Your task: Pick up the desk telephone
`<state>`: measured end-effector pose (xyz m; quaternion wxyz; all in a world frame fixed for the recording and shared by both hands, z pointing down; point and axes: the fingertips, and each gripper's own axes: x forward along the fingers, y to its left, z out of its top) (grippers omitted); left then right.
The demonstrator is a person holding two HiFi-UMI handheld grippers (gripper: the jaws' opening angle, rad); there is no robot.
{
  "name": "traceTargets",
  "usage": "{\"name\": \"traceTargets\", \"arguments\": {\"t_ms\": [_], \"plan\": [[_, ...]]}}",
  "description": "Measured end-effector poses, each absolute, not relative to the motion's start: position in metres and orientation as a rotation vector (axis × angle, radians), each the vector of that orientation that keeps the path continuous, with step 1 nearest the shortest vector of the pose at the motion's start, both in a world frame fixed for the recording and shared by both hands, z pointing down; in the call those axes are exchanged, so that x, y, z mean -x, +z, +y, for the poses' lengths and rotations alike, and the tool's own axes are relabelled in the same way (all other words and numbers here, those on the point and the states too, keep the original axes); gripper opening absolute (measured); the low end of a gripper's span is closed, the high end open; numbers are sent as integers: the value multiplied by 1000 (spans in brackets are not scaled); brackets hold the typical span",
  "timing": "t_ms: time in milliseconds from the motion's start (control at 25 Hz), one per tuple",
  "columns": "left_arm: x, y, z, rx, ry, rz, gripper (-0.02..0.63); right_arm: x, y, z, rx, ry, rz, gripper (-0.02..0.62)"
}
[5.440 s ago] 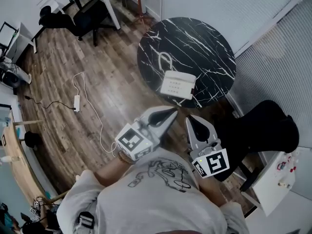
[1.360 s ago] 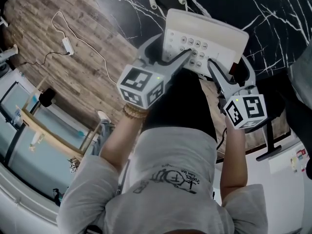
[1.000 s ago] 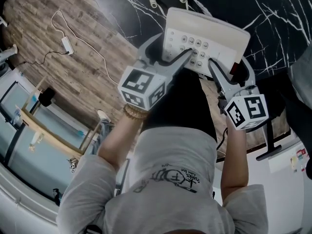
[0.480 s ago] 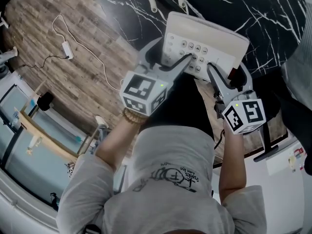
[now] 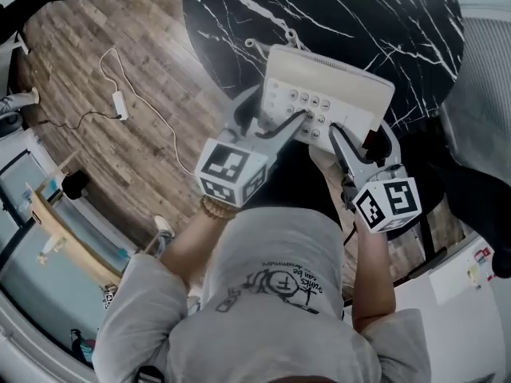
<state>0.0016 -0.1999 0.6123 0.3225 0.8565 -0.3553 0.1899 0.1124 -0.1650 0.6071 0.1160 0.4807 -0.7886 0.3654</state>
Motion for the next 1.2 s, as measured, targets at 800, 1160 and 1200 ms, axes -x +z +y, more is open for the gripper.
{"name": "traceTargets", "arguments": {"t_ms": [800,1160,1200], "plan": [[0,386,-190,-2436,370,-1078,351,-112,386,-159,-1514,830,-2487,344],[5,329,-169,-2472,306,-1115,353,-107,329,-138,-1542,757,-2531,339],[4,324,-168,-2479,298,-1116,353,-107,324,-137,-1547,747,-2534,339]]}}
